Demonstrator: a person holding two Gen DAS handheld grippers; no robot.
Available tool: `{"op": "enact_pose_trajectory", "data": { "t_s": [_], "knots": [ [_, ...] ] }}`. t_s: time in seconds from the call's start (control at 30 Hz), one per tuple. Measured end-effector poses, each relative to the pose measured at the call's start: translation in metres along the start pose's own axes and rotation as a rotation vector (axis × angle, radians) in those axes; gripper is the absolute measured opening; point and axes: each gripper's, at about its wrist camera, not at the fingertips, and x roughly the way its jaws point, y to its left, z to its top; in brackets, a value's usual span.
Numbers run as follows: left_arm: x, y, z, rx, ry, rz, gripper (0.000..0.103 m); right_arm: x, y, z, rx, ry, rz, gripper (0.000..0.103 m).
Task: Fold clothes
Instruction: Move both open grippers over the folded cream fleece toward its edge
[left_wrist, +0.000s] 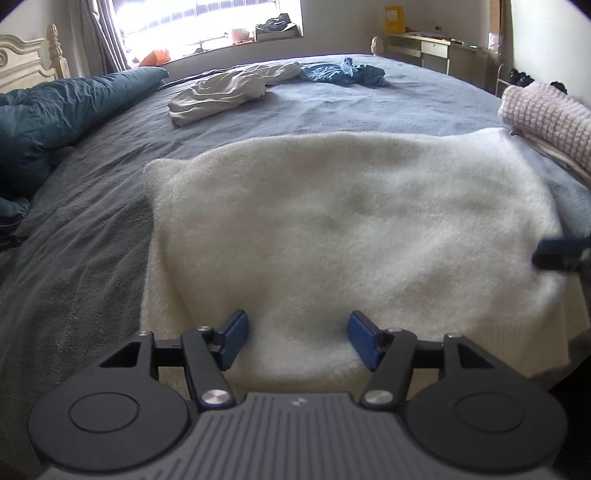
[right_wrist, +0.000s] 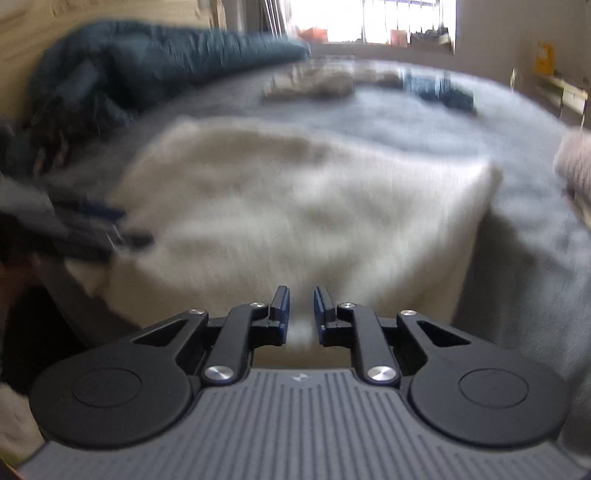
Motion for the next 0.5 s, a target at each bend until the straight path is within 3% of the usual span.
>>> {"op": "enact_pose_trajectory", "data": {
  "t_s": [0.07,0.13,0.27,0.5],
  "knots": [
    [0.001,-0.004,0.002,0.001,0.006,0.017,0.066,0.002,-0.002,0.006,-0.006,-0.022,-0.044,0.014],
    [0.002,-0.008,0.003,0.005,0.010,0.035,0.067,0.014,-0.009,0.003,-0.008,0.009,-0.091,0.013],
    [0.000,-0.017,0.004,0.021,0.017,0.077,0.070,0.024,-0.026,-0.007,0.055,-0.002,-0.040,0.013],
    [-0.001,-0.024,0.006,0.037,0.026,0.127,0.074,0.024,-0.028,-0.008,0.075,-0.011,-0.026,0.013]
  ]
}}
